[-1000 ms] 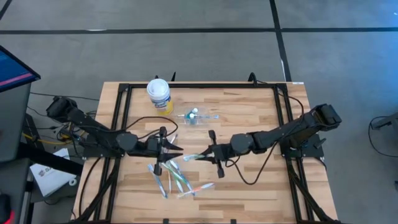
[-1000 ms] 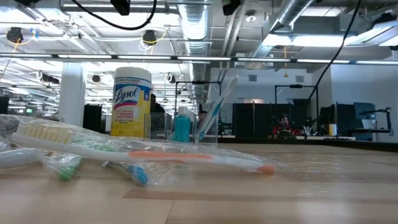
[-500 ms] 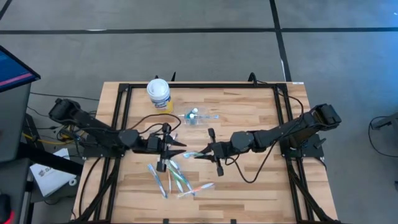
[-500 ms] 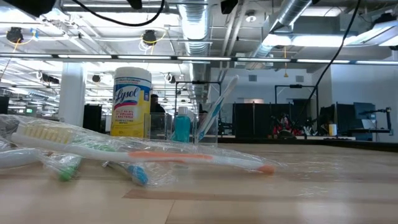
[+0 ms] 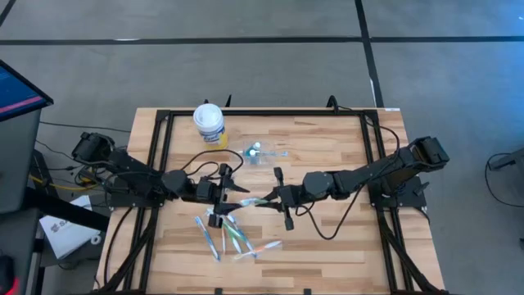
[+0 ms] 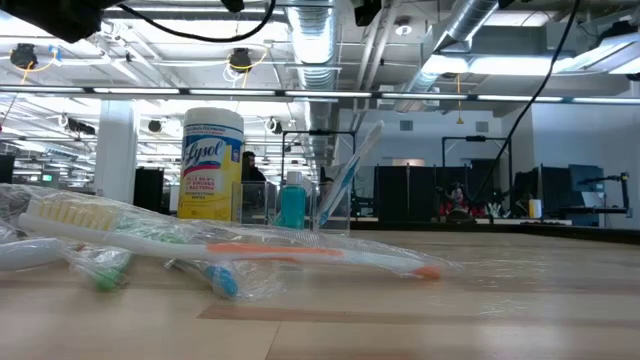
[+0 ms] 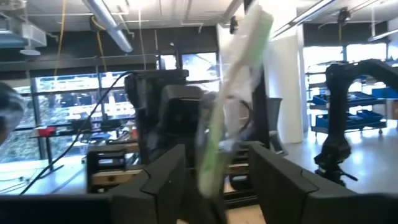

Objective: Pick & Place toothbrushing station
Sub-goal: Put the green toothbrush into the transparent organizer

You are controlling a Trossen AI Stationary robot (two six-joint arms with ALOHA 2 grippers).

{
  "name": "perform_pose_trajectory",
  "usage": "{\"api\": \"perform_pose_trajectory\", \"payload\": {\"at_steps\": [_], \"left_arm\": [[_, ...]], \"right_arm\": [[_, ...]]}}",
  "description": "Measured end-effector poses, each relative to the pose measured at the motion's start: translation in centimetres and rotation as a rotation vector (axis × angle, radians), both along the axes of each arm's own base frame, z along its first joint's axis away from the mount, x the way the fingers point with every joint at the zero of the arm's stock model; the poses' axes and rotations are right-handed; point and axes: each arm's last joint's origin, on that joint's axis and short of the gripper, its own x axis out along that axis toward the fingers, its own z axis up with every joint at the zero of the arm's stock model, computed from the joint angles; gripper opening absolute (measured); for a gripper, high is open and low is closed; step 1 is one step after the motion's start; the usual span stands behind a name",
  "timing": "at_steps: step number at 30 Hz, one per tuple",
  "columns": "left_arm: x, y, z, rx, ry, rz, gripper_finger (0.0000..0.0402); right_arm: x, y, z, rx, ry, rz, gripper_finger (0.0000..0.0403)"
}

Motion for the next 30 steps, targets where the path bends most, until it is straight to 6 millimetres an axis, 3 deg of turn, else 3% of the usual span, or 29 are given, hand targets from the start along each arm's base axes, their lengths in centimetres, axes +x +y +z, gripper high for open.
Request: {"api": "perform_pose_trajectory", "payload": {"at_steps": [14,24,30], "left_arm": [[0.7,0.8,1.4,-0.013,-0.048,0.033,0.0171],[3.7,-0.2,0.9,0.055,-0.031,-0.023,0.0171],[3.6,-0.5,1.8,0.055,-0.066,-0.026,0.0161]], "right_arm": [[0.0,-0.1,0.0,0.001,-0.002,-0.003,0.0009],[0.1,-0.4,-0.1,0.010,0.009,-0.014,0.0012],[0.1,-0.3,-0.3,0.008,0.031,-0.011,0.0007]]}}
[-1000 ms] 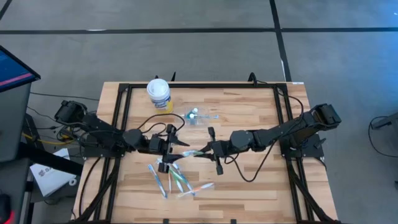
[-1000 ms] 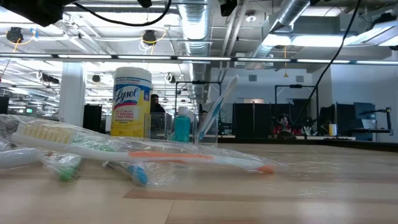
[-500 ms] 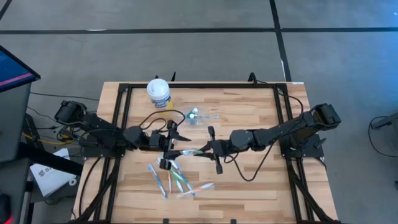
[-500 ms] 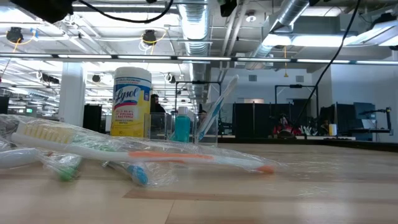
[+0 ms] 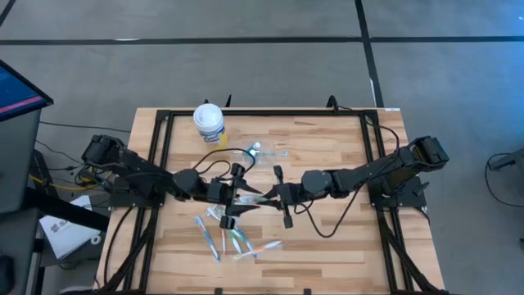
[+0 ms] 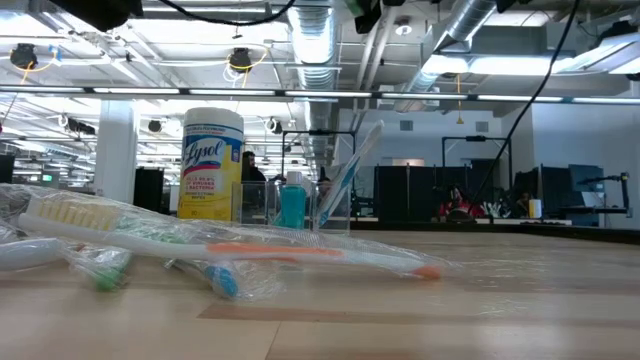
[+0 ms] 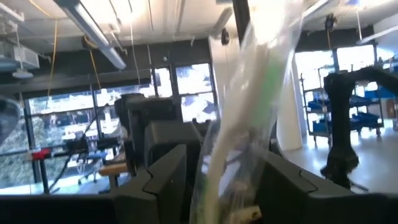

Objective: Pick & Place toothbrushing station
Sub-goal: Put the green toothbrush into the transparent organizer

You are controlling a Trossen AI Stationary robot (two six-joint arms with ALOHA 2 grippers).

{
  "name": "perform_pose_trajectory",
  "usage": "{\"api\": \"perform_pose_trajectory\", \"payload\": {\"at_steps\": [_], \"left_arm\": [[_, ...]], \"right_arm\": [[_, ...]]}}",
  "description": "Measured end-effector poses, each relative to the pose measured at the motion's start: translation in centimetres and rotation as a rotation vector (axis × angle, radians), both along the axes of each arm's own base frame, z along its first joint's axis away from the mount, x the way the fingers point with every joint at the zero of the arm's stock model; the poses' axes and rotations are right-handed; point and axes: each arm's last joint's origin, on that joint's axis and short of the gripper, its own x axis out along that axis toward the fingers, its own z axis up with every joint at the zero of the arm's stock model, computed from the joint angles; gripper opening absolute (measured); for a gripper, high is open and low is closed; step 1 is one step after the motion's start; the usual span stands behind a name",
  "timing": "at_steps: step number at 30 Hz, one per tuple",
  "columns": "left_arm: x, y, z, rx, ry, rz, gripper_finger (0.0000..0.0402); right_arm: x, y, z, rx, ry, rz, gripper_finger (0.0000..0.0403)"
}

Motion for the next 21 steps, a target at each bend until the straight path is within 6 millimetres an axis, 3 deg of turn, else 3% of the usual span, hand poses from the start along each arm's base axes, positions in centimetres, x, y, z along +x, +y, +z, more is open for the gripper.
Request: {"api": "perform_pose_trajectory", "payload": {"at_steps": [21], "left_arm": [[-0.32,-0.19,0.27,0.001,-0.003,-0.010,0.0110]], "right_arm": [[-0.02,0.13,0.07,-0.008,-0.009,0.006,0.0016]]}}
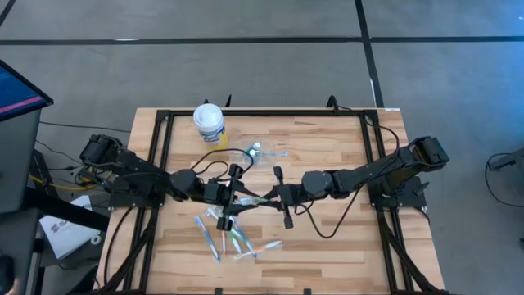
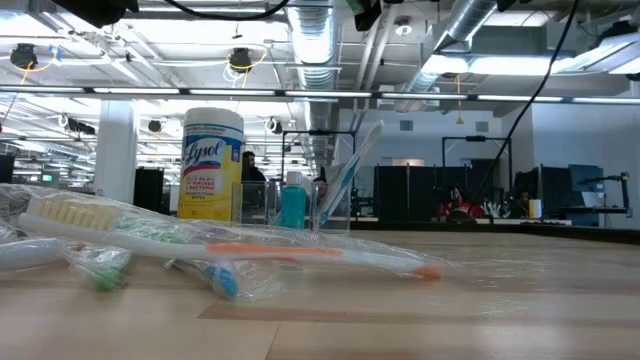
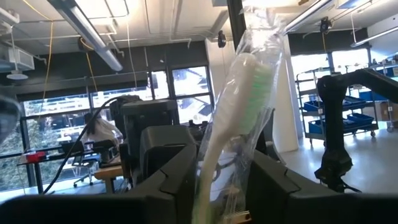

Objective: Pick & Place toothbrushing station
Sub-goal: Put the green toothbrush into the transparent organizer

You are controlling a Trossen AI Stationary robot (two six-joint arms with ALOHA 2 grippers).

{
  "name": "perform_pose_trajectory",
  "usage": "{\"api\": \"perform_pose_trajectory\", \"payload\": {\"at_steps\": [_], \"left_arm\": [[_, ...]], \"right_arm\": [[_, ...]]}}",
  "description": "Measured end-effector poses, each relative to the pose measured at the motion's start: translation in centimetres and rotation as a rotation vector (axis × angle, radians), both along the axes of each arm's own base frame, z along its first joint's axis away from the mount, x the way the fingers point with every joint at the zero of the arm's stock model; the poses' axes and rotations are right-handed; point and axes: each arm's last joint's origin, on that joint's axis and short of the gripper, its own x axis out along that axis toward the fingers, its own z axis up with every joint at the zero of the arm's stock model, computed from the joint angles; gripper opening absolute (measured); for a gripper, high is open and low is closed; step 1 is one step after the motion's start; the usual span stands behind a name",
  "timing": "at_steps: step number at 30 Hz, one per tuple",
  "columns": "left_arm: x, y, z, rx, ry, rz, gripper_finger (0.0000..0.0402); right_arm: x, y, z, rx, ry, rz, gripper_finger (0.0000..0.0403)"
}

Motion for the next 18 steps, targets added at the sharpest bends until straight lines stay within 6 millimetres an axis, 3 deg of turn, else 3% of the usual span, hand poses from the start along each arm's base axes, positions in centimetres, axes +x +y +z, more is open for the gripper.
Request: {"api": "perform_pose_trajectory", "payload": {"at_steps": [6,12,18], "left_arm": [[0.00,0.01,-0.02,0.000,0.001,0.001,0.0086],[0.00,0.06,-0.02,0.000,0.001,0.010,0.0016],[0.01,0.06,-0.03,-0.005,0.003,0.005,0.0017]], "right_arm": [[0.00,0.00,-0.03,-0.001,0.003,0.000,0.0007],[-0.01,0.02,-0.06,0.002,0.007,0.004,0.0037],[-0.05,0.01,-0.29,-0.004,0.031,0.003,0.0049]]}}
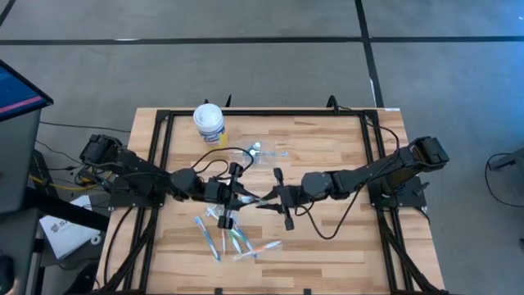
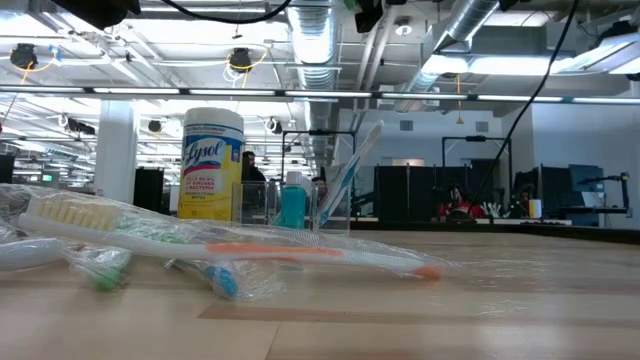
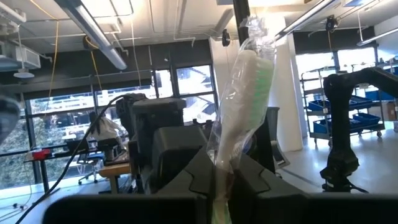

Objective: Pick & Place toothbrushing station
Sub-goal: Put the green toothbrush into the transparent organizer

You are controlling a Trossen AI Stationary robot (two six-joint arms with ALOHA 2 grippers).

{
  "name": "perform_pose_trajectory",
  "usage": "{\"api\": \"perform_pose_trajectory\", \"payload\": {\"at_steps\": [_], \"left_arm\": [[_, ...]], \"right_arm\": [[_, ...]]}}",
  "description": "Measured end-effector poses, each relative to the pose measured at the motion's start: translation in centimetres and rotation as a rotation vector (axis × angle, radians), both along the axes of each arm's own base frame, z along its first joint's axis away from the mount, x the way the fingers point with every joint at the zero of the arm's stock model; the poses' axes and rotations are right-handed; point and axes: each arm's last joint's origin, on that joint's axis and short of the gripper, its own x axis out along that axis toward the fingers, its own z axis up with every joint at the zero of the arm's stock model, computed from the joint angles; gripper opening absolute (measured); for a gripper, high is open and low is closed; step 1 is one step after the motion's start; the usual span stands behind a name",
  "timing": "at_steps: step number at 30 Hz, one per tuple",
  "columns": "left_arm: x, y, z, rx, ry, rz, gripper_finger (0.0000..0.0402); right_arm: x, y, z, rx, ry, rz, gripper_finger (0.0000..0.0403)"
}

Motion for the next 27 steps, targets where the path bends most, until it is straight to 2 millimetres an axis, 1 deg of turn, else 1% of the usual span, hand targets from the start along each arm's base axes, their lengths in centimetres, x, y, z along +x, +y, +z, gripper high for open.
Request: {"api": "perform_pose_trajectory", "payload": {"at_steps": [4,8,14,19,24,27], "left_arm": [[0.0,0.0,0.0,-0.001,0.001,0.002,0.0009],[0.0,0.0,0.0,-0.005,0.004,0.013,0.0017],[0.2,0.1,-0.5,-0.013,0.058,0.072,0.0008],[0.3,0.2,-0.6,-0.016,0.077,0.092,0.0018],[0.2,0.2,-0.7,-0.012,0.097,0.099,0.0008],[0.0,0.3,-0.6,-0.023,0.134,0.113,0.0014]], "right_arm": [[0.0,-0.2,-0.3,-0.008,0.031,-0.004,0.0045],[0.0,-0.5,-0.5,-0.013,0.050,-0.014,0.0042],[0.0,-0.7,-0.8,-0.021,0.084,-0.024,0.0044],[-0.1,-0.9,-1.2,-0.022,0.127,-0.030,0.0041],[-0.2,-1.0,-1.6,-0.026,0.166,-0.037,0.0040],[-0.2,-1.3,-1.8,-0.013,0.190,-0.053,0.0040]]}}
